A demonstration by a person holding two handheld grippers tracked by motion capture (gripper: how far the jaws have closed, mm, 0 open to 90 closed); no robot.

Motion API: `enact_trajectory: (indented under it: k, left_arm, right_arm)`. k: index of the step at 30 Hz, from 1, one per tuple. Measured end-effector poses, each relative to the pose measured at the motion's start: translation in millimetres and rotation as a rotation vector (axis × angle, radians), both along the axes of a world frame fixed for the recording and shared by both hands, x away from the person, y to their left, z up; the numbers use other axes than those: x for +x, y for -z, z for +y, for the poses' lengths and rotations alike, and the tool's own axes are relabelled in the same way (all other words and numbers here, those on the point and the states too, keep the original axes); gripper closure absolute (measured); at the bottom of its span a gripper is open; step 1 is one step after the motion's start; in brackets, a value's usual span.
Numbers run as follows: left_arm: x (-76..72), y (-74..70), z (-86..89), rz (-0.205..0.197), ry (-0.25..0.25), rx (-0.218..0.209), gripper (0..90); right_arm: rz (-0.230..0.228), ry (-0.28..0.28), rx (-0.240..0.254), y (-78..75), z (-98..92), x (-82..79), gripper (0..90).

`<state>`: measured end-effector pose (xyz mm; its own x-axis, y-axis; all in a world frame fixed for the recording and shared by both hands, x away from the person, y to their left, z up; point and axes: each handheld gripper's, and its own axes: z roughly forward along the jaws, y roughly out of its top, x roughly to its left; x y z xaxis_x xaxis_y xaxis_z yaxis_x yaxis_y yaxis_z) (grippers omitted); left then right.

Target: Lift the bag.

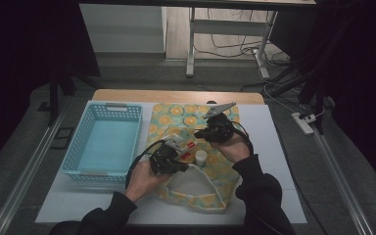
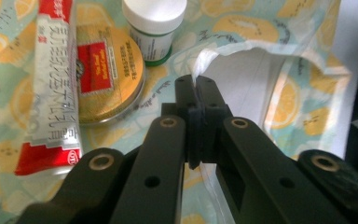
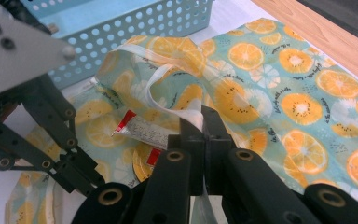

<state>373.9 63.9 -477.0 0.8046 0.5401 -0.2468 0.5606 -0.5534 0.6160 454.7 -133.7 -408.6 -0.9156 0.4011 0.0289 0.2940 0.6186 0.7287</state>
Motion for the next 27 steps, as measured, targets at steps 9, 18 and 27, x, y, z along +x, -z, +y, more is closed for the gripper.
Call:
enact_trajectory:
  k: [9,18,27]
  left_arm:
    - [6.4,-23.1,7.5,0.009,0.001,-0.039,89.8]
    - [10.5,-42.3,14.0,0.003,-0.004,-0.052,89.8]
    - [18.4,-63.3,22.1,-0.001,-0.009,-0.071,89.8]
  right_arm:
    - [0.008,-0.004,0.005,-5.8,-0.6,-0.1,89.9]
    - [0.011,-0.009,0.015,-10.9,-1.8,-1.7,89.9]
    - [0.005,-0.013,0.020,-20.2,-3.5,-2.9,89.9]
